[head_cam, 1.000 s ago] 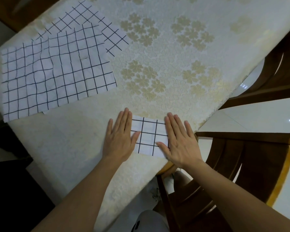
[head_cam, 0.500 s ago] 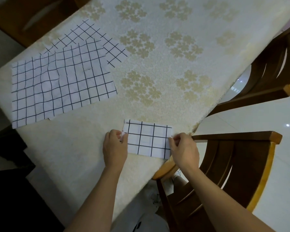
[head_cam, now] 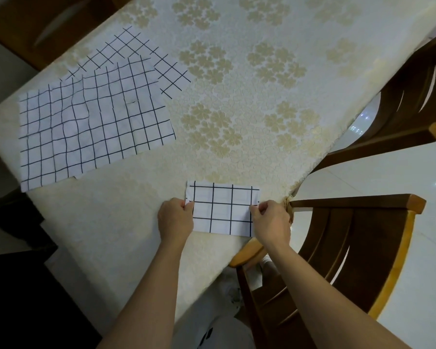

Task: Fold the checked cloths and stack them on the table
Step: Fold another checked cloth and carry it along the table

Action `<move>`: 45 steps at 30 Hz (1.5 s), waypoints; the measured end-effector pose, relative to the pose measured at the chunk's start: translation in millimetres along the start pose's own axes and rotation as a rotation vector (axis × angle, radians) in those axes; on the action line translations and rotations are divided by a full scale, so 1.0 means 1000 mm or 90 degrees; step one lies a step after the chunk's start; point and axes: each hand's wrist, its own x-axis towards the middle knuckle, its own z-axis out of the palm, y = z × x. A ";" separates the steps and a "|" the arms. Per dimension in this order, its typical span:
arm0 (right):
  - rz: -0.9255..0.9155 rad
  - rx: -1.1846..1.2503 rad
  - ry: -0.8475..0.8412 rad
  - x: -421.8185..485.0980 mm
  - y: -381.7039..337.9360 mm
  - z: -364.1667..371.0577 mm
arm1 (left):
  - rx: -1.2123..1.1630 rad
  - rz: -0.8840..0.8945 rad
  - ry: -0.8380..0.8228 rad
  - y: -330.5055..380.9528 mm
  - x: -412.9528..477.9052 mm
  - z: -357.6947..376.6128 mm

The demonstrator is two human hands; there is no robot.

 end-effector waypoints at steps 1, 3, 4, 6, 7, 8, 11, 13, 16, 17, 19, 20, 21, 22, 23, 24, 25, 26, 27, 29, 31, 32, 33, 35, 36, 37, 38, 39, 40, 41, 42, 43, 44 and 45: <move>-0.011 0.002 -0.003 0.001 0.000 -0.001 | -0.026 0.000 -0.002 -0.002 0.000 0.000; -0.033 0.018 -0.013 0.002 -0.001 -0.007 | -0.093 -0.005 -0.015 -0.003 -0.005 -0.004; -0.041 0.042 -0.023 0.002 -0.003 -0.011 | -0.133 -0.018 -0.025 -0.003 -0.009 -0.008; -0.053 0.103 -0.044 0.002 -0.007 -0.021 | -0.236 -0.056 -0.053 -0.005 -0.019 -0.015; -0.061 0.132 -0.049 0.002 -0.009 -0.025 | -0.292 -0.073 -0.063 -0.007 -0.024 -0.018; -0.069 0.159 -0.049 0.001 -0.012 -0.030 | -0.344 -0.087 -0.070 -0.008 -0.030 -0.023; -0.088 0.252 -0.057 -0.004 -0.021 -0.042 | -0.496 -0.110 -0.086 -0.009 -0.051 -0.037; -0.099 0.302 -0.075 -0.010 -0.025 -0.050 | -0.577 -0.119 -0.092 -0.007 -0.068 -0.049; -0.101 0.368 -0.114 -0.025 -0.028 -0.062 | -0.636 -0.105 -0.099 -0.008 -0.093 -0.064; -0.107 0.376 -0.122 -0.031 -0.028 -0.065 | -0.642 -0.094 -0.101 -0.009 -0.101 -0.068; -0.131 0.372 -0.135 -0.044 -0.028 -0.070 | -0.639 -0.079 -0.094 -0.013 -0.115 -0.071; -0.142 0.371 -0.140 -0.050 -0.027 -0.072 | -0.630 -0.071 -0.085 -0.016 -0.121 -0.072; -0.150 0.369 -0.143 -0.055 -0.026 -0.073 | -0.616 -0.065 -0.069 -0.020 -0.126 -0.072; -0.157 0.365 -0.144 -0.060 -0.023 -0.074 | -0.602 -0.058 -0.052 -0.023 -0.132 -0.071; -0.160 0.361 -0.145 -0.064 -0.021 -0.074 | -0.591 -0.051 -0.037 -0.027 -0.136 -0.070; -0.163 0.361 -0.147 -0.068 -0.020 -0.075 | -0.590 -0.044 -0.027 -0.030 -0.141 -0.069; -0.164 0.360 -0.148 -0.072 -0.018 -0.076 | -0.594 -0.037 -0.021 -0.033 -0.146 -0.069; -0.165 0.360 -0.149 -0.076 -0.017 -0.077 | -0.594 -0.029 -0.017 -0.036 -0.150 -0.068; -0.169 0.361 -0.148 -0.079 -0.016 -0.078 | -0.590 -0.021 -0.017 -0.039 -0.153 -0.066; -0.178 0.359 -0.145 -0.088 -0.013 -0.080 | -0.587 -0.006 -0.017 -0.045 -0.159 -0.064; -0.192 0.353 -0.141 -0.094 -0.011 -0.084 | -0.589 0.004 -0.010 -0.047 -0.163 -0.062; -0.199 0.349 -0.137 -0.099 -0.009 -0.086 | -0.589 0.013 -0.007 -0.048 -0.167 -0.062; -0.204 0.350 -0.132 -0.104 -0.007 -0.088 | -0.590 0.019 -0.006 -0.050 -0.169 -0.060; -0.207 0.349 -0.115 -0.112 -0.001 -0.092 | -0.589 0.028 -0.009 -0.050 -0.172 -0.058; -0.203 0.347 -0.105 -0.115 0.003 -0.094 | -0.586 0.032 -0.016 -0.049 -0.174 -0.057; -0.198 0.349 -0.098 -0.118 0.006 -0.096 | -0.583 0.034 -0.023 -0.048 -0.176 -0.057; -0.194 0.351 -0.092 -0.121 0.010 -0.098 | -0.582 0.037 -0.028 -0.045 -0.179 -0.057; -0.193 0.349 -0.085 -0.122 0.013 -0.101 | -0.582 0.038 -0.032 -0.043 -0.182 -0.056; -0.192 0.345 -0.078 -0.123 0.016 -0.105 | -0.582 0.044 -0.036 -0.039 -0.184 -0.056; -0.189 0.342 -0.073 -0.124 0.018 -0.109 | -0.579 0.049 -0.041 -0.035 -0.187 -0.056; -0.184 0.344 -0.069 -0.125 0.020 -0.113 | -0.578 0.055 -0.046 -0.030 -0.190 -0.057; -0.180 0.350 -0.065 -0.125 0.022 -0.118 | -0.577 0.059 -0.049 -0.025 -0.193 -0.056; -0.177 0.353 -0.058 -0.124 0.024 -0.123 | -0.576 0.063 -0.053 -0.019 -0.195 -0.055; -0.173 0.355 -0.049 -0.123 0.025 -0.129 | -0.570 0.067 -0.056 -0.012 -0.198 -0.054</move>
